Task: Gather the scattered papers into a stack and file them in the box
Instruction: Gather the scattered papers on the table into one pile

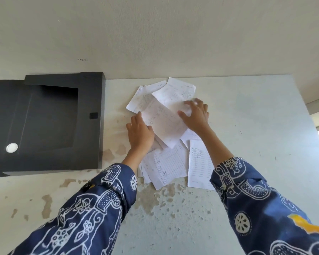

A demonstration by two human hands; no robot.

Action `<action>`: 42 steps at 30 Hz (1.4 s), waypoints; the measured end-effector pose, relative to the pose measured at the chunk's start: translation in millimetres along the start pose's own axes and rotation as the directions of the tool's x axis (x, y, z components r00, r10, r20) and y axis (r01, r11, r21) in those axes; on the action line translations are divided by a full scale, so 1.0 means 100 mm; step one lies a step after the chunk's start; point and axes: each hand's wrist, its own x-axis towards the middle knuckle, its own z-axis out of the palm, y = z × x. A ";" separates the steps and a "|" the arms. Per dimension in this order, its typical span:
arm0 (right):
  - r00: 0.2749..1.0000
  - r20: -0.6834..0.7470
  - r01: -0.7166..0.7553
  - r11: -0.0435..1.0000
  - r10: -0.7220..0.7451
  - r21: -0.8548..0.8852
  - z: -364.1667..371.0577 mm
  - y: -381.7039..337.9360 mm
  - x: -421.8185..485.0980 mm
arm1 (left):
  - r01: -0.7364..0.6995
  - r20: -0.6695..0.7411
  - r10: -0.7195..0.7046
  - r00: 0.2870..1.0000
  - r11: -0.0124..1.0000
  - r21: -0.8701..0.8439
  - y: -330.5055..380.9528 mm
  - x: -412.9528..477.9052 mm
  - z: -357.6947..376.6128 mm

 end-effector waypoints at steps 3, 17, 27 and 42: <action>1.000 -0.021 0.005 0.993 -0.003 0.116 0.02 -0.08 -0.04 | 0.023 -0.013 -0.025 1.000 0.992 -0.122 0.07 -0.03 0.00; 0.988 0.142 -0.116 0.891 0.059 0.440 -0.01 -0.18 0.00 | 0.043 -0.041 -0.059 0.997 0.944 -0.328 0.05 0.16 0.12; 0.993 0.115 -0.079 0.800 0.012 0.595 -0.18 -0.02 -0.21 | -0.031 -0.025 0.024 0.999 0.930 -0.365 -0.02 0.24 0.13; 0.876 0.076 -0.467 0.878 0.476 -0.108 -0.10 0.44 -1.55 | -0.048 0.057 0.070 0.996 0.948 -0.313 -0.02 0.12 0.00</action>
